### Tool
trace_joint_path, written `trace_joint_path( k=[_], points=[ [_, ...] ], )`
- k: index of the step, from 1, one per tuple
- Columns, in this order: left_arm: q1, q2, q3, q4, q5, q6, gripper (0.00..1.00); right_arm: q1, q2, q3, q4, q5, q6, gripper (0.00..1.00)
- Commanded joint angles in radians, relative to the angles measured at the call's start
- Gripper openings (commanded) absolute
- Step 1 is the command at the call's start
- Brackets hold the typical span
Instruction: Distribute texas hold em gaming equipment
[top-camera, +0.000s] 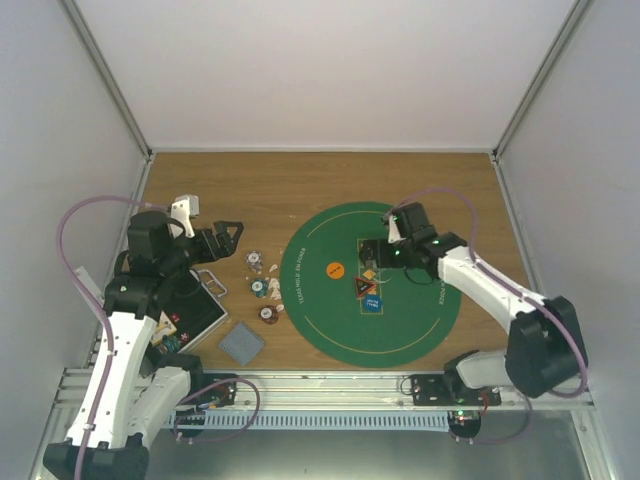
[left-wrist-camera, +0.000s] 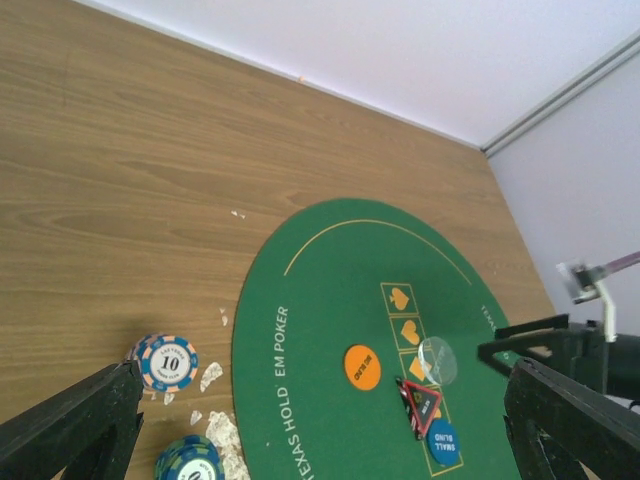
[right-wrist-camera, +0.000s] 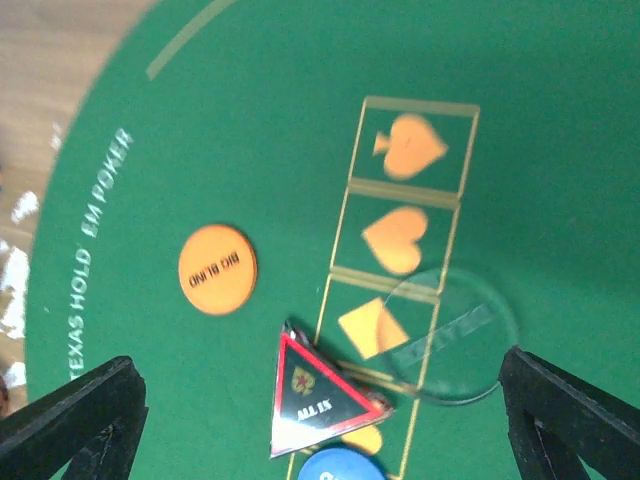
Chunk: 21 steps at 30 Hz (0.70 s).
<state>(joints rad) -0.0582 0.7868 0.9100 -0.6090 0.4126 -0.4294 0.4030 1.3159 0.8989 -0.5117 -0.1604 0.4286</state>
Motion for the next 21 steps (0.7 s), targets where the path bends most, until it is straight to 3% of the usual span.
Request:
trace_joint_path(
  k=[1,21],
  points=[
    [0.004,0.003,0.021,-0.022,0.026,0.032,0.99,0.078,0.097,0.016,-0.081,0.101,0.099,0.96],
    [0.004,-0.049,-0.016,-0.061,0.026,0.024,0.99,0.106,0.279,0.028,-0.036,0.265,0.195,0.93]
  ],
)
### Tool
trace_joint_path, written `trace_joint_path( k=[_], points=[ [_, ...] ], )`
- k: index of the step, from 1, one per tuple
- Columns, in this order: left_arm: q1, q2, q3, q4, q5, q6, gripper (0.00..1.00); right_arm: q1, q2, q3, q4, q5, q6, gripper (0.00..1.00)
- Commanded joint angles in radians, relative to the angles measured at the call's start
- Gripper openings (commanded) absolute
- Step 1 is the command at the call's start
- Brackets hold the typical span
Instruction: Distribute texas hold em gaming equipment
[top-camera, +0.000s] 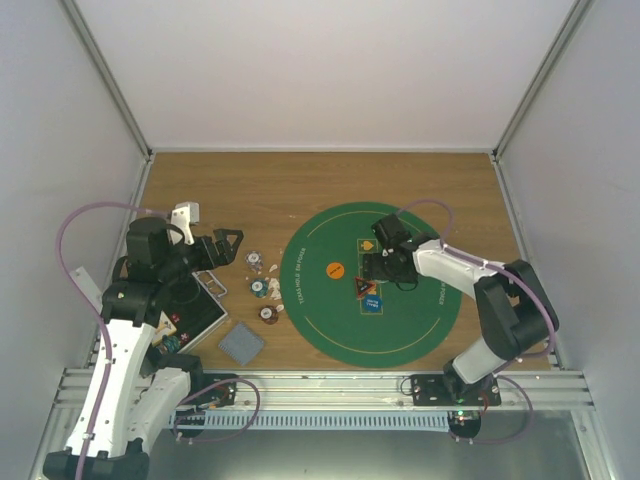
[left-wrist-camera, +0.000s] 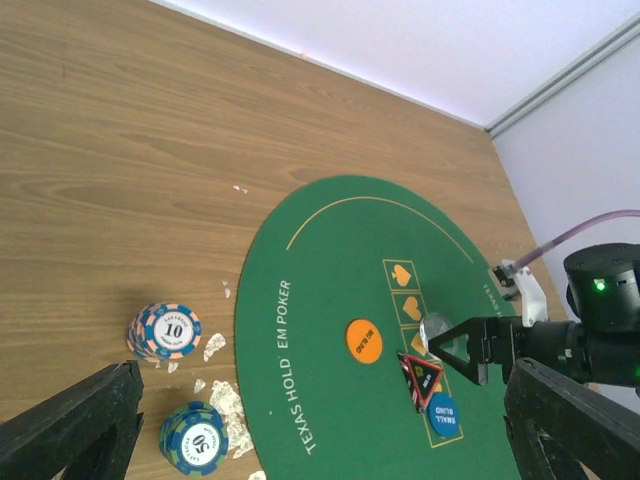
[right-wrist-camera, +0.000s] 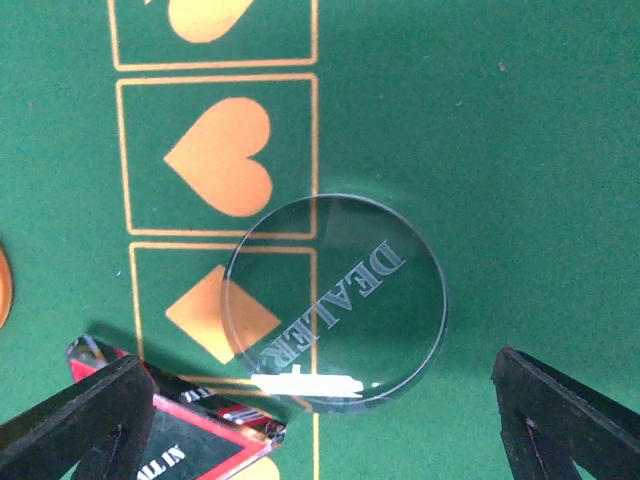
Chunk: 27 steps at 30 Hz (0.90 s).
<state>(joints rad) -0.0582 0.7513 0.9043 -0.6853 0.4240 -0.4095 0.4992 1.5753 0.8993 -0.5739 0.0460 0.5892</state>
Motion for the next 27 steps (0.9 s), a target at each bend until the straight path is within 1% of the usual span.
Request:
trace_joint_path(
  k=[1,5,9,15,21,24,27],
  points=[
    [0.004,-0.013,-0.009,0.012,0.013,0.006,0.99,0.011,0.024,0.031,0.024,0.070,0.039,0.92],
    [0.004,-0.013,-0.010,0.004,0.005,0.008,0.99,0.010,0.056,0.040,0.032,0.083,0.023,0.90],
    [0.004,-0.003,-0.006,0.001,0.005,0.006,0.99,0.010,0.093,0.056,0.028,0.087,0.014,0.84],
    [0.004,0.006,-0.002,-0.004,0.006,0.016,0.99,0.011,0.112,0.059,0.035,0.078,0.036,0.78],
    [0.004,0.016,-0.001,-0.006,0.008,0.035,0.99,0.010,0.104,0.046,-0.003,0.088,0.030,0.63],
    [0.004,0.025,-0.001,-0.006,0.004,0.042,0.99,0.010,0.078,0.029,-0.022,0.093,0.027,0.59],
    [0.004,0.039,-0.002,-0.008,0.009,0.044,0.99,0.011,0.047,0.022,-0.079,0.095,0.043,0.56]
  ],
)
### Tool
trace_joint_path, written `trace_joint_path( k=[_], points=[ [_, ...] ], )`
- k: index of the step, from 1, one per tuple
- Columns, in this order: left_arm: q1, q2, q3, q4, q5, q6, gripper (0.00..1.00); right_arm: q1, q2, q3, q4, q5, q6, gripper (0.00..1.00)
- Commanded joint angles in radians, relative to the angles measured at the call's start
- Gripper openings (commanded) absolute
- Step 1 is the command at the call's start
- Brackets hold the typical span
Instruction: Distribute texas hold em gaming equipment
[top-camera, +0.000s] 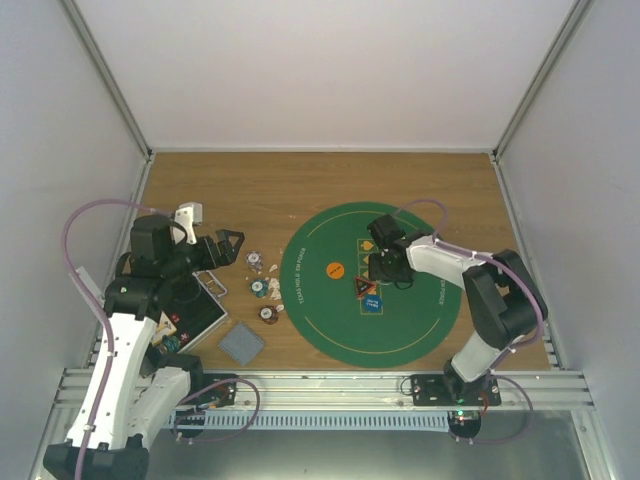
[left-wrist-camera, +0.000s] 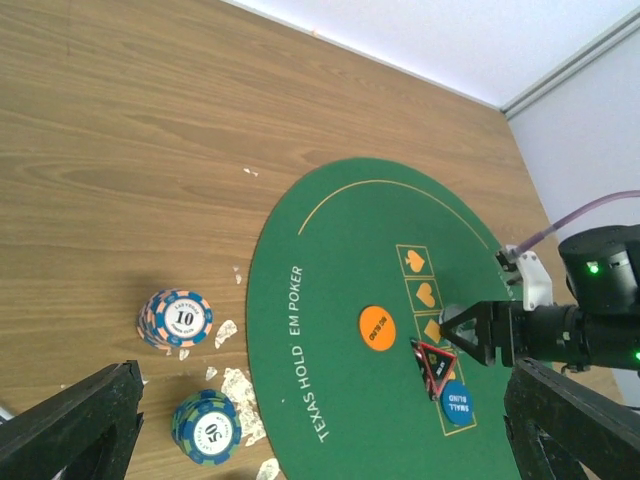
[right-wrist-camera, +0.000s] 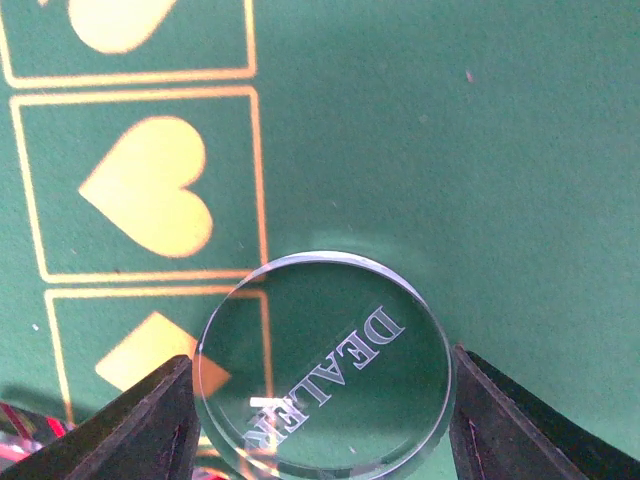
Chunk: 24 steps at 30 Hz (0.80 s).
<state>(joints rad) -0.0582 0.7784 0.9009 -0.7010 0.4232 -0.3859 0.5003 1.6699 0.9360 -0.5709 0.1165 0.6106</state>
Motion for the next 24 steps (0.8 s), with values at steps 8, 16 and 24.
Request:
trace_joint_path(
  k=[8,16,24],
  points=[
    [0.004,0.003,-0.014,0.005,-0.002,0.027,0.99,0.009,-0.220,-0.122,-0.244,-0.025,0.136,0.54],
    [0.005,-0.010,-0.028,0.011,-0.010,0.034,0.99,0.009,-0.385,-0.288,-0.326,-0.081,0.237,0.55],
    [0.004,-0.010,-0.029,0.005,-0.008,0.053,0.99,0.009,-0.432,-0.297,-0.361,-0.092,0.269,0.56]
  ],
)
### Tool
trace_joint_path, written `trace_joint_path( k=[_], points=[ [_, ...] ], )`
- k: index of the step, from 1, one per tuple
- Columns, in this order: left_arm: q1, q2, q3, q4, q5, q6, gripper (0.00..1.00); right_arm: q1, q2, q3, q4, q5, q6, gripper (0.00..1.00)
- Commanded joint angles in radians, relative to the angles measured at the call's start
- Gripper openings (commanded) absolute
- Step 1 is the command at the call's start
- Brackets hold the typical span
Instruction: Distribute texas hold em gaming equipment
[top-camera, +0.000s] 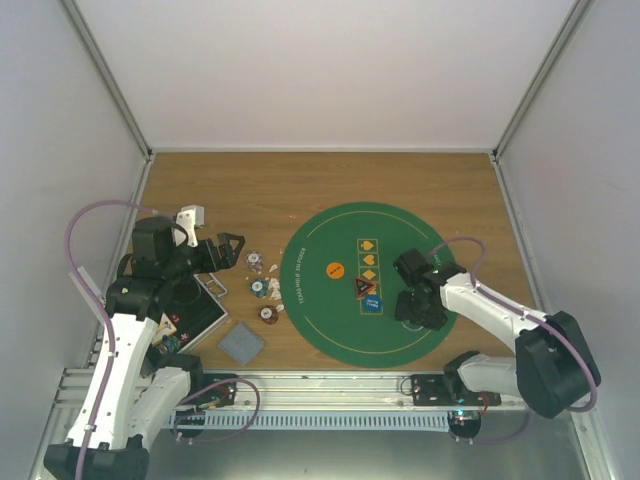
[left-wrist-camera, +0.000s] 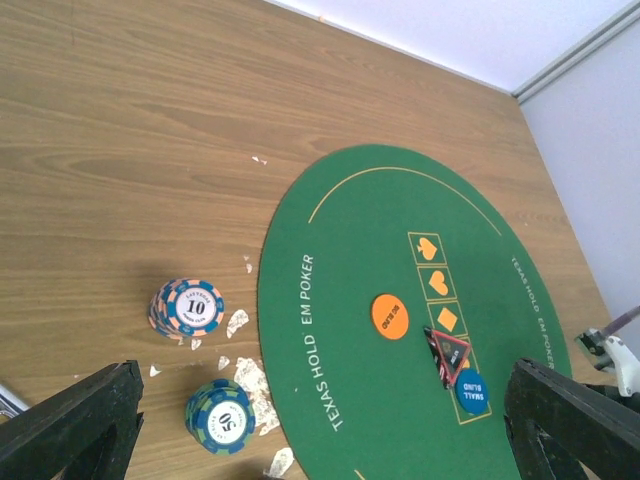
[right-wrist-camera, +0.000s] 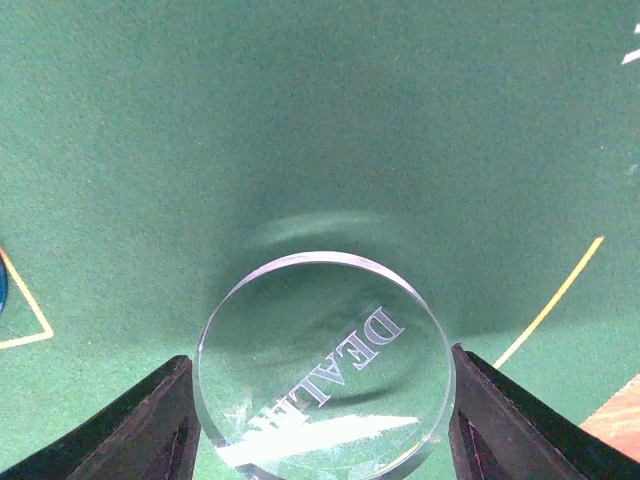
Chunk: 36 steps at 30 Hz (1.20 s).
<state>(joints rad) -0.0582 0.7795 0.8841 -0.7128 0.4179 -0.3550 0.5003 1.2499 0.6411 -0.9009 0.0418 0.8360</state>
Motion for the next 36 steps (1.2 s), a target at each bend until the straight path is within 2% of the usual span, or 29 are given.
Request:
trace_joint_path(
  k=[1,18,24,36],
  points=[
    [0.004,-0.011,-0.015,0.019,0.000,0.022,0.99,0.009,-0.007,-0.005,-0.027,-0.019,0.046,0.56],
    [0.004,-0.004,-0.022,0.028,-0.007,0.019,0.99,0.011,0.031,0.007,0.034,-0.038,0.014,0.60],
    [0.004,0.000,-0.028,0.031,-0.009,0.007,0.99,0.011,0.051,-0.006,0.085,-0.077,0.014,0.60],
    [0.004,0.004,-0.027,0.031,-0.011,-0.002,0.99,0.017,0.087,0.013,0.128,-0.059,0.007,0.60]
  ],
)
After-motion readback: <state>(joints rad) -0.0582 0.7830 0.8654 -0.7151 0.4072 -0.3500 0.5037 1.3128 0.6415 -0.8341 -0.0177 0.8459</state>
